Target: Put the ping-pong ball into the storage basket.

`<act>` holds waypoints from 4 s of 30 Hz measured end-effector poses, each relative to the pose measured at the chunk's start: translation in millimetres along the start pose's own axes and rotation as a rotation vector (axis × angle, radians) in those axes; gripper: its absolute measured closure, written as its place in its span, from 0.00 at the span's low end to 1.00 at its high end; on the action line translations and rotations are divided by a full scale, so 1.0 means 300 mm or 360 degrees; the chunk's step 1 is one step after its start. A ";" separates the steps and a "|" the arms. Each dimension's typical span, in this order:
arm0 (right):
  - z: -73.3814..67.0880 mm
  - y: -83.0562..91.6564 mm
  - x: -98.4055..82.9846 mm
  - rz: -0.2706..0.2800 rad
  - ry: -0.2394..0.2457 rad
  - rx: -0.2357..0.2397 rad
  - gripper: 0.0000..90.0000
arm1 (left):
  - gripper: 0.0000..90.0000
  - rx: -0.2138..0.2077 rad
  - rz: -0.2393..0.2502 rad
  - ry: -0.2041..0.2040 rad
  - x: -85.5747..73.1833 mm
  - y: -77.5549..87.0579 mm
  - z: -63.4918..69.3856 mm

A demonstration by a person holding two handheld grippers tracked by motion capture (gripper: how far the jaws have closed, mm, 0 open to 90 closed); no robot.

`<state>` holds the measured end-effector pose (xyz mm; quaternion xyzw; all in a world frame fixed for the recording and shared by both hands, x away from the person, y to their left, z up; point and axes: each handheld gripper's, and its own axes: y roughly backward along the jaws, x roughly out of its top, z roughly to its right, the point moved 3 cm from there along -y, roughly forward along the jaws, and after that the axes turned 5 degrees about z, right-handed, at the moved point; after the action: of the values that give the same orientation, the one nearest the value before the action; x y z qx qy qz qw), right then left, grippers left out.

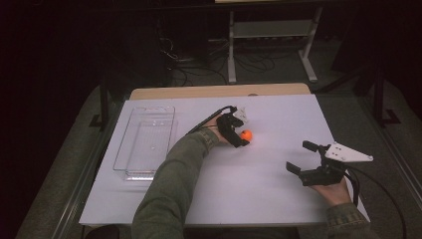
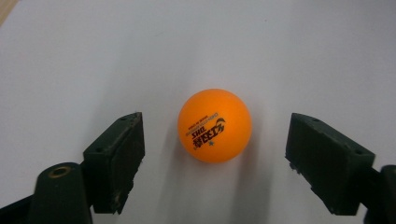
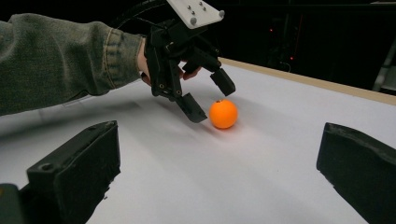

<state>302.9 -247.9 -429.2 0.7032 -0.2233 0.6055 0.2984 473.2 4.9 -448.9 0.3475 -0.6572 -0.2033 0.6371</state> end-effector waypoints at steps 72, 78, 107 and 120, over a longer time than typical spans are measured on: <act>-0.003 -0.005 -0.001 -0.0005 0.0000 0.0014 0.00 | 0.56 -0.0004 0.0003 0.0013 0.017 0.020 0.004; -0.003 -0.006 -0.002 -0.0012 -0.0007 0.0015 0.00 | 0.56 -0.0006 0.0002 0.0004 0.027 0.042 0.011; -0.007 -0.008 -0.003 -0.0020 0.0000 0.0014 0.00 | 0.56 -0.0006 0.0011 -0.0037 0.072 0.167 0.047; -0.010 -0.011 -0.004 -0.0029 0.0003 0.0019 0.00 | 0.56 0.0012 0.0034 -0.0054 0.091 0.212 0.070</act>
<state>302.8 -243.6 -430.5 0.7063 -0.2128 0.6048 0.3000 441.5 24.6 -387.0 0.3394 -0.6724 -0.2001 0.6266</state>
